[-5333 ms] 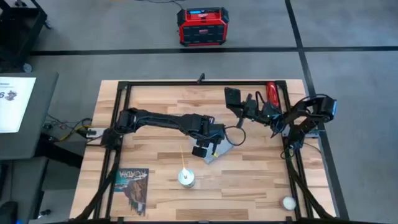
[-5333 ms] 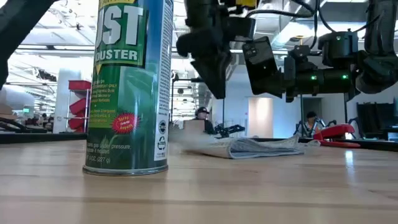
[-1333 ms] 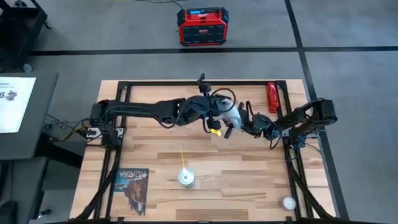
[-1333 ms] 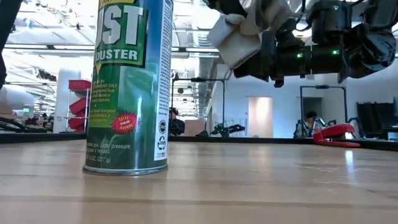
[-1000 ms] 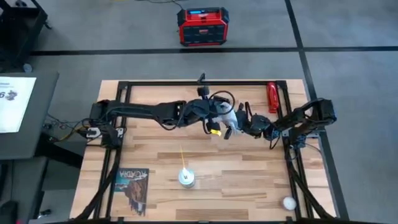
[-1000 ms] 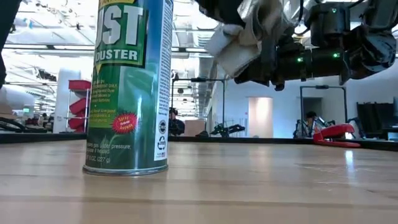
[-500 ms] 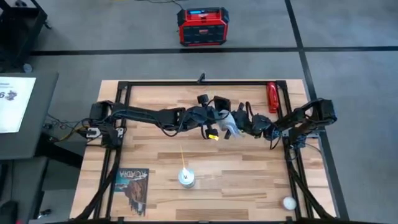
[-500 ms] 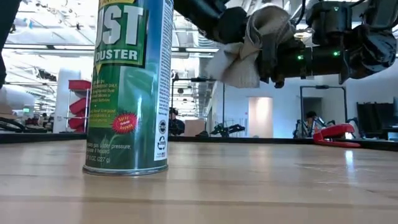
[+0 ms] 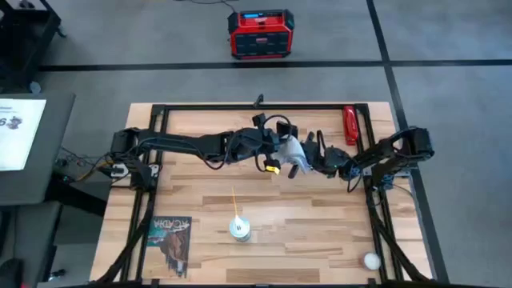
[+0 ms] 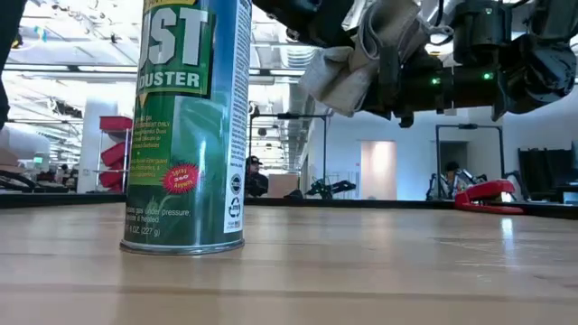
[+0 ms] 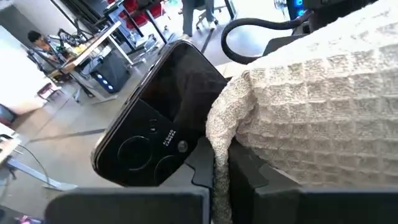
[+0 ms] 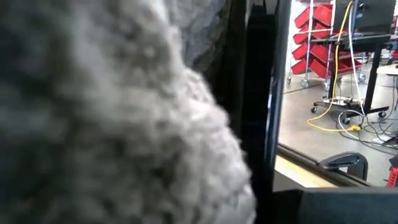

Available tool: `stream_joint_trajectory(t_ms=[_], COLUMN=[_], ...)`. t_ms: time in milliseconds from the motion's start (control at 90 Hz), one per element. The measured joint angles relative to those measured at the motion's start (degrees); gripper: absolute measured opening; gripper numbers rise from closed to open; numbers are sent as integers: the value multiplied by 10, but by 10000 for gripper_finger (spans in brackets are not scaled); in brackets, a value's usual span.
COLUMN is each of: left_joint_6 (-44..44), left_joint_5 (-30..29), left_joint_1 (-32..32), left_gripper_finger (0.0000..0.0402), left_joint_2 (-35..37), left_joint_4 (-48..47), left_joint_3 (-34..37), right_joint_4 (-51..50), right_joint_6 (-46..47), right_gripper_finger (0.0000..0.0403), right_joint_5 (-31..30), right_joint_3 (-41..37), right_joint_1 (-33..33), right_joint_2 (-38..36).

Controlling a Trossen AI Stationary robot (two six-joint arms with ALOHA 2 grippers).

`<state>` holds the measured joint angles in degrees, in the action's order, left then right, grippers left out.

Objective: Apply microfiber cloth
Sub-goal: Wipe the back of the cellphone with the microfiber cloth

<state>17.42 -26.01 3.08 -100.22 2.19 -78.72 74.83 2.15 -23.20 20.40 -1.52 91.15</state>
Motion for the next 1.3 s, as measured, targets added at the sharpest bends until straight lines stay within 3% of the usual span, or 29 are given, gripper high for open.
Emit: stream_joint_trajectory(t_ms=[189, 367, 722, 944, 1300], left_joint_6=[-40, -16, 62, 34, -50], left_joint_5=[20, 22, 32, 49, 80], left_joint_1=[-14, -16, 6, 7, 0], left_gripper_finger=[0, 0, 0, 0, 0], left_joint_2=[0, 0, 0, -1, -2], left_joint_4=[75, 99, 53, 39, 126], left_joint_3=[65, 71, -15, -24, 76], right_joint_4=[-2, 9, 14, 4, -4], right_joint_6=[-7, -7, 2, 3, -6], right_gripper_finger=[10, 10, 10, 10, 10], right_joint_5=[11, 11, -2, -1, 8], right_joint_3=[-1, 0, 3, 1, 0], right_joint_1=[1, 2, 1, 0, 1], right_joint_2=[1, -1, -3, -1, 1])
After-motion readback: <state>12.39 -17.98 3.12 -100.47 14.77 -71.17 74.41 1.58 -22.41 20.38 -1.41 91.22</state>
